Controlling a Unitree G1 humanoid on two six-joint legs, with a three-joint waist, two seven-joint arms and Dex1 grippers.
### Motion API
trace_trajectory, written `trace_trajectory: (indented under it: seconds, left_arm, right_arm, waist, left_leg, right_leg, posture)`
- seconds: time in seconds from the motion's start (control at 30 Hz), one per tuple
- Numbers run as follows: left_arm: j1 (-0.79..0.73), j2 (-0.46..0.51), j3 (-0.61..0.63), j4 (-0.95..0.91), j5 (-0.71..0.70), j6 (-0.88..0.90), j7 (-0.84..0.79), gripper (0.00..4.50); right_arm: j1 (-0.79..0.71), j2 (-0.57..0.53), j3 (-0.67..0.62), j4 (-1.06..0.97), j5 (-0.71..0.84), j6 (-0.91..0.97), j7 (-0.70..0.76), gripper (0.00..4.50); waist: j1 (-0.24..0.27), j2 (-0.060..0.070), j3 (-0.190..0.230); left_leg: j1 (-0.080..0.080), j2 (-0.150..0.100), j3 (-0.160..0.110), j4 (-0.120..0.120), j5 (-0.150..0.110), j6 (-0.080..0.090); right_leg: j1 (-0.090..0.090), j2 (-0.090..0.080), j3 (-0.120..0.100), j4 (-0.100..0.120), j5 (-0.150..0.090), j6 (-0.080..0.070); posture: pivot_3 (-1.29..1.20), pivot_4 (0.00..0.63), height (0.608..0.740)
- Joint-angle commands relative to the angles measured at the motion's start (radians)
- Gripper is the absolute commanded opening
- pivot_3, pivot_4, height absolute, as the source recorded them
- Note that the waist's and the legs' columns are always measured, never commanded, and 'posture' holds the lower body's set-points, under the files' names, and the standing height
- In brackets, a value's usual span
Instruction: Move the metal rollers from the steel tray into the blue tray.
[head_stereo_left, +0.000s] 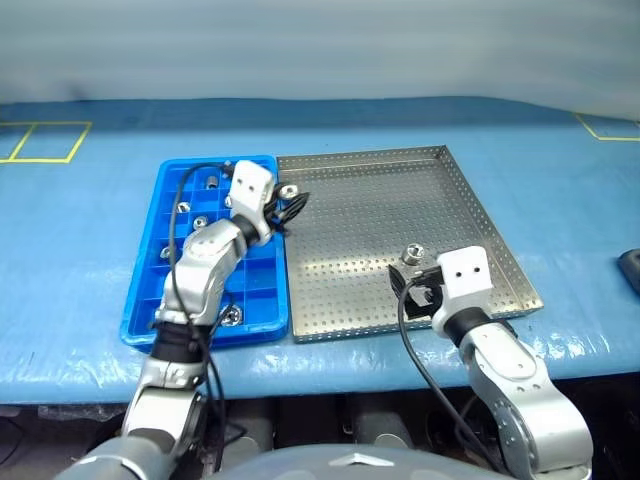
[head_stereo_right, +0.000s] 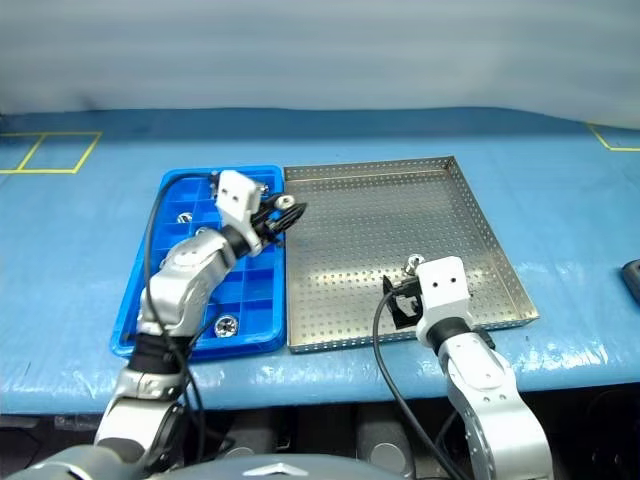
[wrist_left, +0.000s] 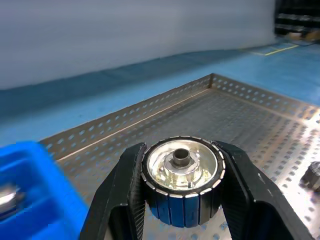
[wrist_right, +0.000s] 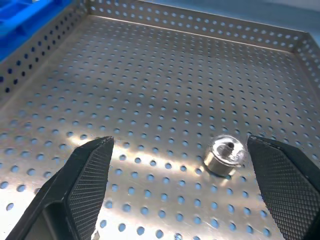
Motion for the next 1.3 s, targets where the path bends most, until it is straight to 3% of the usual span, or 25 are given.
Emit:
trace_trajectory:
  seconds: [0.03,0.33,0.63,0.9,1.17,1.3]
  left_arm:
    - [0.037,0.021,0.025,-0.131,0.037,0.019,0.075,1.71]
    - [0.148,0.058,0.025,-0.147,0.057,0.043,0.126,1.71]
    - [0.189,0.073,-0.002,-0.141,0.047,0.107,0.112,1.71]
    - [0.138,0.068,0.01,-0.167,0.018,0.124,0.099,4.45]
    - [0.006,0.045,-0.074,-0.179,-0.127,0.138,-0.081,4.48]
    - [-0.086,-0.052,-0.181,-0.109,-0.159,0.171,-0.111,4.48]
  right_arm:
    - [-0.029,0.003,0.015,-0.002,0.003,-0.029,0.014,4.5]
    - [-0.074,-0.01,0.039,0.034,0.007,-0.051,0.054,4.5]
    - [-0.044,-0.004,0.025,0.018,0.006,-0.042,0.052,4.5]
    - [0.006,-0.002,-0.036,-0.026,0.016,-0.035,0.047,4.5]
    - [0.117,-0.023,-0.175,-0.091,0.017,-0.031,0.058,4.5]
    - [0.196,-0.022,-0.243,-0.142,0.002,-0.02,0.048,4.5]
  waist:
    - [0.011,0.0,0.0]
    - [0.04,-0.002,-0.001]
    - [0.039,-0.002,-0.001]
    - [0.038,-0.002,-0.001]
    - [0.034,-0.002,-0.001]
    - [0.03,-0.002,-0.001]
  left_leg:
    - [0.0,0.0,0.0,0.0,0.0,0.001]
    - [-0.001,0.0,0.0,0.0,0.001,0.002]
    - [-0.001,0.0,0.0,0.0,0.001,0.002]
    - [-0.001,0.0,0.0,0.0,0.001,0.002]
    - [-0.003,0.0,0.0,0.0,0.001,0.002]
    - [-0.003,-0.001,0.0,0.0,0.001,0.002]
  right_leg:
    - [0.0,-0.001,0.0,0.0,0.0,0.0]
    - [0.0,-0.003,-0.001,-0.002,0.001,0.002]
    - [0.0,-0.003,-0.001,-0.002,0.001,0.002]
    - [0.0,-0.003,-0.001,-0.002,0.001,0.001]
    - [0.0,-0.004,-0.001,-0.003,0.001,0.001]
    - [-0.001,-0.003,-0.001,-0.003,0.001,0.001]
  posture:
    - [0.08,0.15,0.74]
    - [0.11,0.15,0.74]
    - [0.08,0.15,0.74]
    - [0.07,0.15,0.74]
    - [0.02,0.15,0.74]
    - [-0.01,0.15,0.74]
